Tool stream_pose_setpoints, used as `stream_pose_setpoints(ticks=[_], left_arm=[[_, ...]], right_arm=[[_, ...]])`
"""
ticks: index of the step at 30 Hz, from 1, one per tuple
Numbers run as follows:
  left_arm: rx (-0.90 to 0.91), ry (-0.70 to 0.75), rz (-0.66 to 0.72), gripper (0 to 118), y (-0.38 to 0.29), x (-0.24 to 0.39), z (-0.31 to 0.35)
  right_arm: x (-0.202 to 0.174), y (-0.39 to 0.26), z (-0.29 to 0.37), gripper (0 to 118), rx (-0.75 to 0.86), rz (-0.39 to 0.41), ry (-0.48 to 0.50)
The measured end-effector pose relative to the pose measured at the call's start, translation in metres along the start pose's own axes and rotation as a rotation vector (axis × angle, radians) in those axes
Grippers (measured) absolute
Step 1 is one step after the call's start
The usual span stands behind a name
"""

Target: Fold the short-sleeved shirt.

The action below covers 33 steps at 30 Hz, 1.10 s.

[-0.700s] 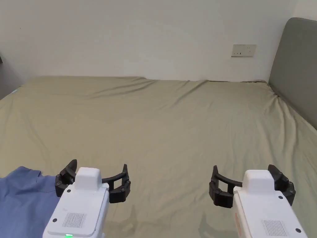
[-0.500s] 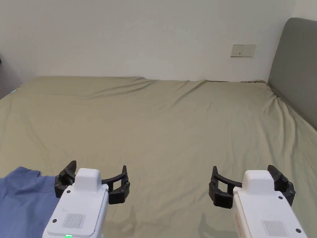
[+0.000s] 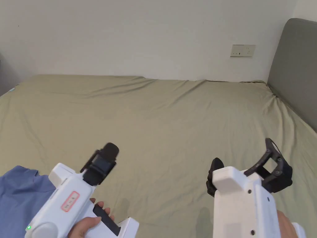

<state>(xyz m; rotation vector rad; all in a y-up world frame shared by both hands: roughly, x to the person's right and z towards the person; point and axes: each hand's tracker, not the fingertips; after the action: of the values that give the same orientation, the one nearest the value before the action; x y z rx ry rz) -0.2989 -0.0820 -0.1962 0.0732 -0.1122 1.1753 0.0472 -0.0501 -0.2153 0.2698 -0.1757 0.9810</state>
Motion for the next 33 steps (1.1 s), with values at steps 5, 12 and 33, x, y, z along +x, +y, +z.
stream_pose_setpoints(ticks=[5,12,33], left_arm=[[0.021,-0.011,0.18,118,0.004,-0.009,0.002],[0.048,0.304,-0.999,118,-0.033,0.058,-0.006],[0.077,0.352,-1.359,118,-0.056,0.047,-0.008]], right_arm=[[-0.004,0.0,0.002,118,0.052,0.097,-0.054],[0.032,-0.013,-0.016,118,-0.243,-0.649,0.24],[0.032,-0.02,-0.014,115,-0.296,-0.856,0.314]])
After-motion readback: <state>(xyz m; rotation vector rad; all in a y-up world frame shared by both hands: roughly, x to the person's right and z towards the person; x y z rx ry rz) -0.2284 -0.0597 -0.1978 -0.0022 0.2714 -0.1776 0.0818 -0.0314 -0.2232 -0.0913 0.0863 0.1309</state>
